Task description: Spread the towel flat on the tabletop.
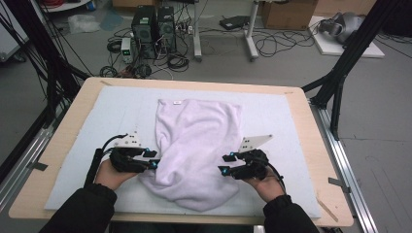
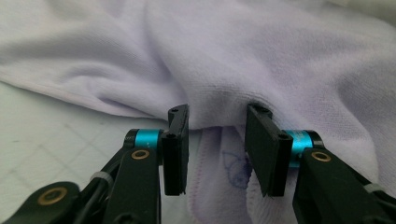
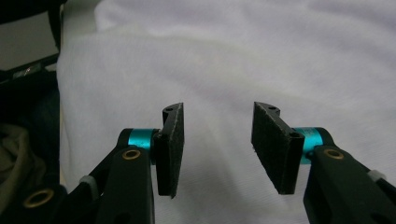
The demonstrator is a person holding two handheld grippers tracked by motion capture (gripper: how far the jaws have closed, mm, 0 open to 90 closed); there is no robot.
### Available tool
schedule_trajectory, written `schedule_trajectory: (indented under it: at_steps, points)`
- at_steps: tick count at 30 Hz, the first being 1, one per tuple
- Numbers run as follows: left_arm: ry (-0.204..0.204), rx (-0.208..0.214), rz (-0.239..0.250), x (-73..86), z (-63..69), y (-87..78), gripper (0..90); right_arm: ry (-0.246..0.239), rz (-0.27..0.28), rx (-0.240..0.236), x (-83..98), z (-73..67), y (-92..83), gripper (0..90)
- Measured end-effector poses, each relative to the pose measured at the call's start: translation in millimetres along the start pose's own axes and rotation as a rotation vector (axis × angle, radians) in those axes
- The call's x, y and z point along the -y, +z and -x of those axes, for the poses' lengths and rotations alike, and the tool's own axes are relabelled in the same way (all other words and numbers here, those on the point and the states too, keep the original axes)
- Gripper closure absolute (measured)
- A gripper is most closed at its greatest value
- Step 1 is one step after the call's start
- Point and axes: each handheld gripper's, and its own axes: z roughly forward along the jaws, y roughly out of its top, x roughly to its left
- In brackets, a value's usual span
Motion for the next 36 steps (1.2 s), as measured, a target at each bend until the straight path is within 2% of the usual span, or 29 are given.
schedule_trajectory:
  at_steps: [2, 5, 8, 11, 14, 20, 25, 28, 32, 36]
  points:
    - [0.004, 0.02, -0.03, 0.5, 1.7, 7.7, 60.2, -0.01, -0.033, -0.017, 6.1, -2.9, 9.9, 54.2]
    - [0.021, 0.024, -0.073, 1.4, 5.5, 16.9, 62.0, 0.0, -0.074, -0.036, 12.0, -5.1, 20.9, 55.6]
    - [0.034, 0.047, -0.1, 1.4, 7.6, 23.3, 70.9, 0.007, -0.101, -0.068, 15.8, -5.1, 30.6, 66.8]
    - [0.017, 0.063, -0.097, 0.0, 6.6, 23.6, 80.1, -0.029, -0.109, -0.076, 15.0, -6.7, 34.9, 81.3]
    - [0.025, 0.027, -0.081, -1.4, 6.5, 16.1, 84.5, -0.026, -0.113, -0.089, 11.7, -4.7, 32.4, 83.6]
    - [0.004, -0.024, -0.008, -5.6, 2.4, -5.8, 85.4, -0.03, -0.05, -0.033, 0.0, 1.7, 11.0, 83.8]
    - [-0.024, -0.068, 0.042, -12.3, -4.6, -22.7, 85.5, -0.039, -0.006, 0.03, -15.6, 14.9, -6.4, 84.0]
    - [-0.06, -0.106, 0.063, -15.7, -13.4, -23.4, 85.5, -0.014, -0.001, 0.071, -21.8, 28.1, -10.3, 84.0]
    - [-0.118, -0.172, 0.076, -17.4, -28.6, -11.7, 85.6, 0.055, -0.003, 0.111, -25.2, 57.3, -1.3, 84.0]
    - [-0.162, -0.186, 0.046, -15.4, -39.0, 1.8, 84.8, 0.134, -0.042, 0.122, -16.8, 81.0, 19.2, 83.0]
